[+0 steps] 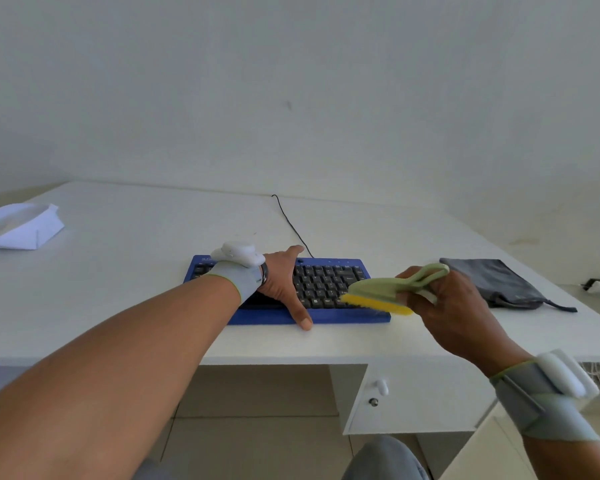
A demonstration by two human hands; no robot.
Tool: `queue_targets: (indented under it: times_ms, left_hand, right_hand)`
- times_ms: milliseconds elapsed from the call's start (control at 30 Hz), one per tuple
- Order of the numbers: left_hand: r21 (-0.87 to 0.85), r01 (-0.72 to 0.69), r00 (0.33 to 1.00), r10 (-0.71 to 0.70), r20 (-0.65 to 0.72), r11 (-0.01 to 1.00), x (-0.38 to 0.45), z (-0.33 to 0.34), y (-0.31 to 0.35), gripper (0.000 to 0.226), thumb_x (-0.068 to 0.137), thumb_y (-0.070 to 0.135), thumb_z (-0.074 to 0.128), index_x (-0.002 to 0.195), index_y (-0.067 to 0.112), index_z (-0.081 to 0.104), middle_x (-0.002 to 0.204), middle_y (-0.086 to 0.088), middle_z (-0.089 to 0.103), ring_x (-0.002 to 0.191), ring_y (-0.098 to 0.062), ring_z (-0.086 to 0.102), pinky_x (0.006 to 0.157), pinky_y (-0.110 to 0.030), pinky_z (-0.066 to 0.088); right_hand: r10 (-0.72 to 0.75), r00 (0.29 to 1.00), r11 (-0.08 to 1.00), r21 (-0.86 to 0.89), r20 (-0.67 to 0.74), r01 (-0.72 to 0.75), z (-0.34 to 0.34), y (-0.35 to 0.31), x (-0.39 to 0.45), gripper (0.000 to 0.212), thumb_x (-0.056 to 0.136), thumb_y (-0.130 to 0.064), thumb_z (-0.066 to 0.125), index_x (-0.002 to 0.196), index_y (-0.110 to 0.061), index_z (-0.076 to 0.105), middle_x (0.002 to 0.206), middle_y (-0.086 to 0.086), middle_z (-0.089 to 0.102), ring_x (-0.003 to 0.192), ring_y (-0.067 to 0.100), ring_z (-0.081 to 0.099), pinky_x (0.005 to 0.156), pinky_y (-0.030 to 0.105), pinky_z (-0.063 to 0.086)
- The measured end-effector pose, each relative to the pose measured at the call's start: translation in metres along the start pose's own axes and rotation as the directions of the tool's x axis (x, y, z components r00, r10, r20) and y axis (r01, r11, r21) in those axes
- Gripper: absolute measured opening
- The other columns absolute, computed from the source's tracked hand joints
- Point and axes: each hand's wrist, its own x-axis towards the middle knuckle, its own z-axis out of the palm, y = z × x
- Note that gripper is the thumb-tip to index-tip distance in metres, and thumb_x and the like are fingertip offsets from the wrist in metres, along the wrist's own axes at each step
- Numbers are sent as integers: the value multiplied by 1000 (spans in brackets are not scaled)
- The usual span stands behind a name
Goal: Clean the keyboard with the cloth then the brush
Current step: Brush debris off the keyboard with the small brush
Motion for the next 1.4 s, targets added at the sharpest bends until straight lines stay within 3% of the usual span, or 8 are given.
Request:
queue_targets:
  times_ms: [233,333,533,767,933,1067,1233,1400]
  left_hand:
    - [113,94,995,-91,-29,989,-27,-14,-41,149,49,60,91,157,26,-5,166,-1,-5,152,-25,2,118,-56,8]
    - [157,139,990,-135,-33,978,-38,-18,-64,149,47,60,91,157,25,-4,166,-2,2,152,-25,6,119,-53,12]
    - [17,147,989,-147,5,989,-41,-8,-85,158,41,57,94,157,27,-9,165,1,4,151,-21,12,121,-45,21]
    - [23,149,989,-149,7,989,-37,-12,-85,159,41,59,94,155,29,-12,166,0,3,151,-25,14,120,-48,22]
    - [18,149,989,-149,-5,989,-38,-12,-84,158,42,58,94,155,28,-12,166,-1,3,151,-26,13,120,-49,23]
    - [-7,140,990,-140,-23,990,-38,-10,-89,157,44,56,94,156,26,-12,166,-1,4,151,-25,13,120,-47,23]
    - [-37,115,992,-117,-38,993,-38,-4,-93,158,42,57,94,156,26,-10,165,0,7,150,-24,16,120,-45,22]
    - [-45,98,993,-101,-54,994,-40,-6,-93,156,44,56,93,157,24,-11,166,-1,4,151,-24,13,121,-45,20]
  right_hand:
    - [-169,984,971,180,48,158,42,-61,17,11,91,-14,66,97,-21,70,81,-2,67,65,15,62,59,14,47]
    - [-215,972,962,192,90,195,62,-78,28,13,93,-15,63,102,-21,70,81,0,67,64,16,61,61,22,51]
    - [-235,958,970,106,162,220,79,-71,25,18,90,-11,62,103,-23,68,91,1,69,80,24,64,75,45,54]
    - [-57,991,988,-139,123,74,38,-29,27,17,87,-21,67,102,-19,72,92,7,69,78,26,62,74,45,53]
    - [-186,981,982,-36,51,188,46,-68,27,9,88,-15,65,94,-20,70,66,-6,58,58,10,50,58,27,42]
    - [-211,972,975,85,102,203,76,-90,29,15,90,-16,64,103,-19,70,80,1,64,65,21,57,64,34,50]
    - [-117,974,993,12,195,117,71,-72,24,22,87,-13,66,105,-26,70,99,1,69,90,23,63,84,38,51]
    - [30,988,991,-137,150,-9,38,-46,24,17,88,-18,66,104,-20,70,97,8,64,81,26,61,77,44,52]
